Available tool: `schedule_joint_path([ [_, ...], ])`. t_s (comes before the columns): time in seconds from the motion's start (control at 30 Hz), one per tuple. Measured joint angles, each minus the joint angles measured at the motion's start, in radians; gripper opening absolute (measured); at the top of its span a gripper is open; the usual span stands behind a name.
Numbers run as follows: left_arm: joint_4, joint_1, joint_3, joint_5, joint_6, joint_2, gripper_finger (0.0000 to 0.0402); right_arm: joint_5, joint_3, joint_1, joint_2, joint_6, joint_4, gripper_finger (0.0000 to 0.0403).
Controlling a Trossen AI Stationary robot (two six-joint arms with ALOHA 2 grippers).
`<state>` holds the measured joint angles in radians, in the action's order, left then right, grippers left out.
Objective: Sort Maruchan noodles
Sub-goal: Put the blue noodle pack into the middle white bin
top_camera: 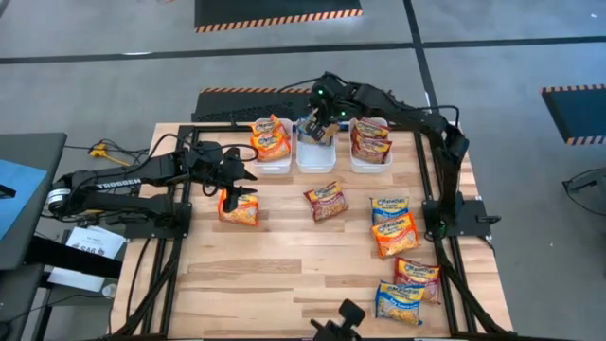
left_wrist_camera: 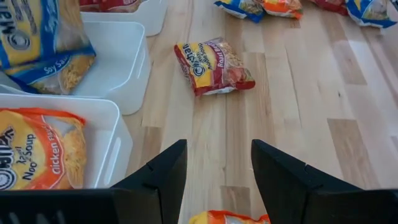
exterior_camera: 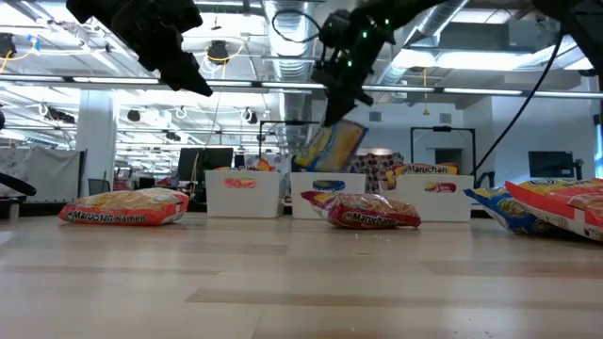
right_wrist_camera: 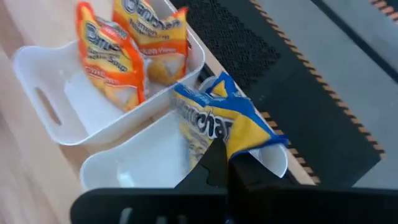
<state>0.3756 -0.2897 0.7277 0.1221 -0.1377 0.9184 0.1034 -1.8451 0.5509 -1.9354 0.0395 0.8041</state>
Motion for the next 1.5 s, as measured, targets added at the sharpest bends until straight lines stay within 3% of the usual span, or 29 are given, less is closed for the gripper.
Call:
schedule_joint_path([
  [0.43,0.000,-0.034,0.000,-0.011,-0.035,0.000,0.0164,0.057,0.184,-0.009,0.001,0.131,-0.289,0.0005],
  [0.83,0.001,-0.046,0.000,-0.010,-0.007,0.000,0.0164,0.242,0.296,-0.073,0.001,0.241,-0.440,0.0006],
  [1.07,0.001,-0.046,0.000,-0.008,-0.007,0.000,0.0164,0.263,0.384,-0.077,0.001,0.295,-0.472,0.0009],
  [1.5,0.000,-0.046,0.000,-0.008,0.010,0.000,0.0164,0.263,0.411,-0.082,0.000,0.199,-0.461,0.0091],
])
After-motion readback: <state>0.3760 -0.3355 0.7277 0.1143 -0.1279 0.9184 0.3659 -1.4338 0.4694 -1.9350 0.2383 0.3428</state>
